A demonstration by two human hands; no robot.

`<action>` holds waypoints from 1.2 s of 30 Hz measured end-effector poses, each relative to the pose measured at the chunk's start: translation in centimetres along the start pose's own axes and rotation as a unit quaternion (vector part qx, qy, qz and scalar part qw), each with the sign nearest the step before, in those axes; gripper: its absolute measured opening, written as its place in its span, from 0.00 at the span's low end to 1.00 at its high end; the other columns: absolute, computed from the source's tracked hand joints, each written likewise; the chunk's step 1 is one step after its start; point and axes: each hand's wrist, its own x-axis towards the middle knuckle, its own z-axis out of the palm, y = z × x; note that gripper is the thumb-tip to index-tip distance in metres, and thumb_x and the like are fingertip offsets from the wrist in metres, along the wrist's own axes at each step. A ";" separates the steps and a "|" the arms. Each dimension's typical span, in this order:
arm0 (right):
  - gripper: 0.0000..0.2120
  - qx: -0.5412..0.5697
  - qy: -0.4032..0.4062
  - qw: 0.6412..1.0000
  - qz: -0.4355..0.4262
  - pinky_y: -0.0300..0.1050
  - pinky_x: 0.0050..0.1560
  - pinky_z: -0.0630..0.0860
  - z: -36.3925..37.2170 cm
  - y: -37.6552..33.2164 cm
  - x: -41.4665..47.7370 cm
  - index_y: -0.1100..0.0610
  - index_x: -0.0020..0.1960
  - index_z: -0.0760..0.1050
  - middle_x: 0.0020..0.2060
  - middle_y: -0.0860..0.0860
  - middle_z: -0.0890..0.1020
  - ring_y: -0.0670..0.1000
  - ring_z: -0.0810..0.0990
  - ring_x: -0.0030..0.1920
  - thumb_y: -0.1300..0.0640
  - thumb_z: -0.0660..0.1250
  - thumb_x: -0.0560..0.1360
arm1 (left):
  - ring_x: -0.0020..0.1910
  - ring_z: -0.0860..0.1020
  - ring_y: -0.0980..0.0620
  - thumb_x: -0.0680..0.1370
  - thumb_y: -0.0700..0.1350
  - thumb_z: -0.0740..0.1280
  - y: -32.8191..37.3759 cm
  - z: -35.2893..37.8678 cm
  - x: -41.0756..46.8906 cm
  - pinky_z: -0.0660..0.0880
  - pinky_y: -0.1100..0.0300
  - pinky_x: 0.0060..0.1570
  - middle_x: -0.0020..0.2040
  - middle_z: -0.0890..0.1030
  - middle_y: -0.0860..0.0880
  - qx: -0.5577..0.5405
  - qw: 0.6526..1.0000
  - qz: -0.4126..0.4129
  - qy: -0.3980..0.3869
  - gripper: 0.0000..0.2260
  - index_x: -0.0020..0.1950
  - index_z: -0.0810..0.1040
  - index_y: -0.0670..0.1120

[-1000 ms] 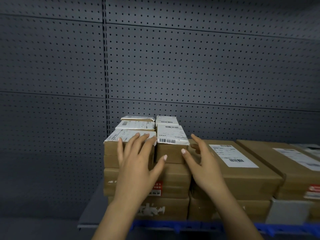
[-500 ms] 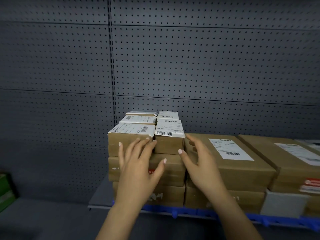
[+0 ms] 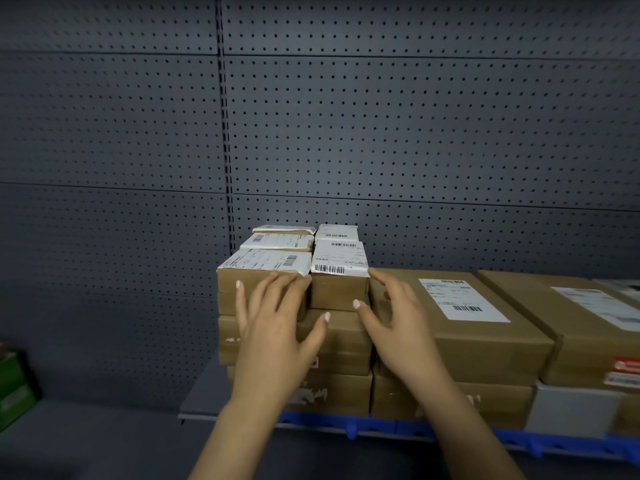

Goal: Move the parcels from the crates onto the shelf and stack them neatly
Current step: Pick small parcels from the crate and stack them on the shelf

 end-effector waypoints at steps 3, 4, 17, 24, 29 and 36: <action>0.25 -0.002 0.009 1.000 -0.007 0.50 0.66 0.69 0.5 0.2 0.8 0.45 0.71 0.66 0.64 0.44 0.71 0.47 0.68 0.66 0.49 0.68 0.76 | 0.70 0.65 0.50 0.75 0.59 0.62 -0.1 0.4 1.5 0.43 0.47 0.74 0.65 0.74 0.52 0.017 1.000 0.019 -0.006 0.24 0.67 0.73 0.51; 0.25 -0.005 0.010 1.000 -0.009 0.49 0.67 0.68 0.6 0.4 1.2 0.45 0.71 0.66 0.65 0.44 0.71 0.47 0.67 0.67 0.49 0.68 0.76 | 0.71 0.64 0.49 0.75 0.59 0.62 -0.2 0.5 2.1 0.43 0.46 0.74 0.65 0.73 0.52 0.028 0.999 0.024 -0.010 0.24 0.68 0.72 0.50; 0.26 -0.016 -0.045 0.999 0.011 0.39 0.53 0.73 2.3 1.6 4.3 0.40 0.73 0.60 0.60 0.44 0.77 0.44 0.76 0.57 0.49 0.65 0.78 | 0.65 0.72 0.49 0.70 0.60 0.69 -0.8 2.5 6.5 0.34 0.39 0.71 0.58 0.78 0.53 0.164 0.978 0.084 -0.101 0.22 0.61 0.77 0.52; 0.20 -0.020 -0.033 0.999 0.008 0.40 0.46 0.75 2.1 1.7 4.2 0.41 0.69 0.66 0.47 0.47 0.81 0.43 0.77 0.45 0.49 0.64 0.79 | 0.61 0.75 0.54 0.72 0.59 0.68 -1.2 3.1 5.9 0.36 0.38 0.71 0.59 0.78 0.54 0.134 0.984 0.072 -0.092 0.22 0.64 0.76 0.52; 0.18 0.000 -0.028 1.000 -0.004 0.42 0.49 0.76 1.8 1.5 3.6 0.39 0.67 0.68 0.48 0.46 0.81 0.43 0.77 0.46 0.50 0.65 0.79 | 0.59 0.76 0.53 0.71 0.58 0.69 -1.2 2.6 5.2 0.36 0.40 0.72 0.56 0.78 0.54 0.112 0.988 0.067 -0.076 0.22 0.63 0.77 0.52; 0.19 0.039 -0.028 0.999 0.012 0.40 0.54 0.76 0.9 1.2 2.1 0.39 0.67 0.69 0.48 0.36 0.76 0.39 0.76 0.48 0.51 0.65 0.78 | 0.72 0.64 0.47 0.71 0.69 0.59 -2.2 0.4 3.8 0.30 0.44 0.71 0.68 0.72 0.50 0.112 0.992 0.016 -0.051 0.32 0.69 0.70 0.53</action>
